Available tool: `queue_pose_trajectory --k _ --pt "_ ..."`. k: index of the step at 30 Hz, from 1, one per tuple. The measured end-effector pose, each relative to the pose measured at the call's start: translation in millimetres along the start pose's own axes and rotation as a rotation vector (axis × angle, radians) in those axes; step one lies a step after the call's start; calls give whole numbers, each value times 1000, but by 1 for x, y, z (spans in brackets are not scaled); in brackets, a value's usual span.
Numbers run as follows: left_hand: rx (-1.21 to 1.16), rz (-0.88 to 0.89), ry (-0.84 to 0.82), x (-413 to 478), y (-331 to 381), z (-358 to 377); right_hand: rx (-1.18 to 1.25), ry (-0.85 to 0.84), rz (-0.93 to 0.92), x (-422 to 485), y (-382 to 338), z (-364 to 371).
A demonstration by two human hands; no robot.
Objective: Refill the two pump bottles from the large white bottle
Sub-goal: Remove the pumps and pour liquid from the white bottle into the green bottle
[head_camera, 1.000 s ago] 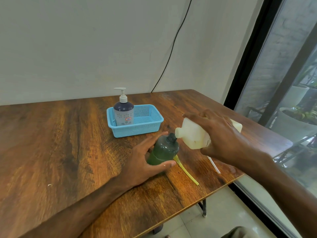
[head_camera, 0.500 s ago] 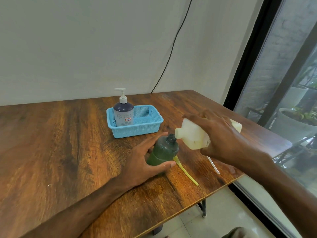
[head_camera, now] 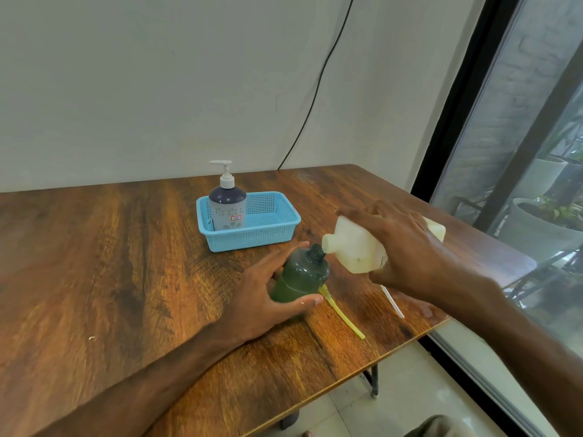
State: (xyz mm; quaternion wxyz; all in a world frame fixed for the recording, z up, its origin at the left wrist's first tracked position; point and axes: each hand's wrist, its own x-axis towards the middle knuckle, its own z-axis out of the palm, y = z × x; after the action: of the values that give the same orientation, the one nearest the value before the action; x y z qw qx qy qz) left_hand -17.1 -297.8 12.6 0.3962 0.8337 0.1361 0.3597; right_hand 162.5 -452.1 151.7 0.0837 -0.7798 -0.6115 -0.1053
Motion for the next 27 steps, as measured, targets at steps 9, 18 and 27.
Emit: queue_pose_trajectory --k 9,18,27 --pt "12 5 3 0 0 -1 11 -2 -12 0 -1 -1" --pt "4 -8 -1 0 -2 -1 -8 -14 -10 0 -2 -3" --pt "14 -13 -4 -2 0 -1 -7 -7 -10 -2 -3 -4"
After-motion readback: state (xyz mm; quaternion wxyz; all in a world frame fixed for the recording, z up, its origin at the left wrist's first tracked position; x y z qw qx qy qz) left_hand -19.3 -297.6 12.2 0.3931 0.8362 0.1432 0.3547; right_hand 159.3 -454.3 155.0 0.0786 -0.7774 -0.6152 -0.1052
